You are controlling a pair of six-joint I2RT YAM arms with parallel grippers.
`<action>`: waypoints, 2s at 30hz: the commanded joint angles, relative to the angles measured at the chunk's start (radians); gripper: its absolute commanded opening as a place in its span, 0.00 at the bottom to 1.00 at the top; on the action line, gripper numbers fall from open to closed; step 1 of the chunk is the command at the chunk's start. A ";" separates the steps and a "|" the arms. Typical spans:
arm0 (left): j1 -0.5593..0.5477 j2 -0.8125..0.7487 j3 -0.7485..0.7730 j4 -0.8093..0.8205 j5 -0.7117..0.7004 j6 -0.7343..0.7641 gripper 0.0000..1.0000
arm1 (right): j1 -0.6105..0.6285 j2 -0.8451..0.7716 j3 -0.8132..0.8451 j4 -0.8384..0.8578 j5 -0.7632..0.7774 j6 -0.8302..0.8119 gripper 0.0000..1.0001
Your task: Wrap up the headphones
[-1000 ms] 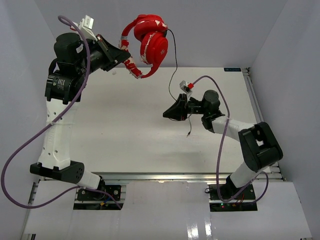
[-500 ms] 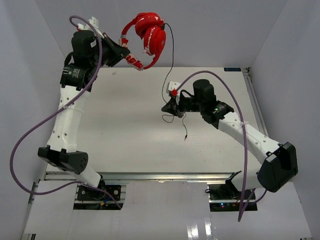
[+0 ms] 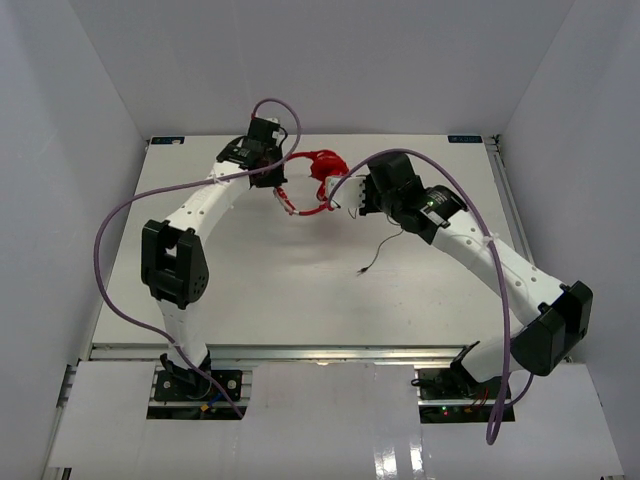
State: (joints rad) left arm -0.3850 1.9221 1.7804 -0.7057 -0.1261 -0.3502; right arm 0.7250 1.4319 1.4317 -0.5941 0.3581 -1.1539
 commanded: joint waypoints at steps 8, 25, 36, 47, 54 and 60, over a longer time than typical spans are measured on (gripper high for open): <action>-0.069 -0.231 -0.238 0.240 0.417 0.201 0.00 | 0.005 -0.040 0.242 0.070 -0.217 -0.086 0.08; -0.114 -0.416 -0.450 0.453 0.718 0.189 0.00 | -0.216 0.076 0.342 0.082 -0.431 0.110 0.08; -0.148 -0.518 -0.441 0.503 0.838 0.144 0.00 | -0.257 0.105 0.239 0.055 -0.646 0.230 0.08; -0.152 -0.594 -0.418 0.546 0.739 0.064 0.00 | -0.464 0.132 0.250 0.059 -1.003 0.531 0.08; -0.152 -0.571 -0.329 0.509 0.613 0.003 0.00 | -0.498 0.087 0.129 0.118 -1.201 0.635 0.08; -0.153 -0.514 -0.166 0.450 0.576 -0.079 0.00 | -0.501 0.100 0.044 0.276 -1.475 0.866 0.14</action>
State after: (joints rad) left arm -0.5339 1.4029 1.4661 -0.2641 0.4775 -0.3194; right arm 0.2302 1.5436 1.5075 -0.4683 -0.8625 -0.4959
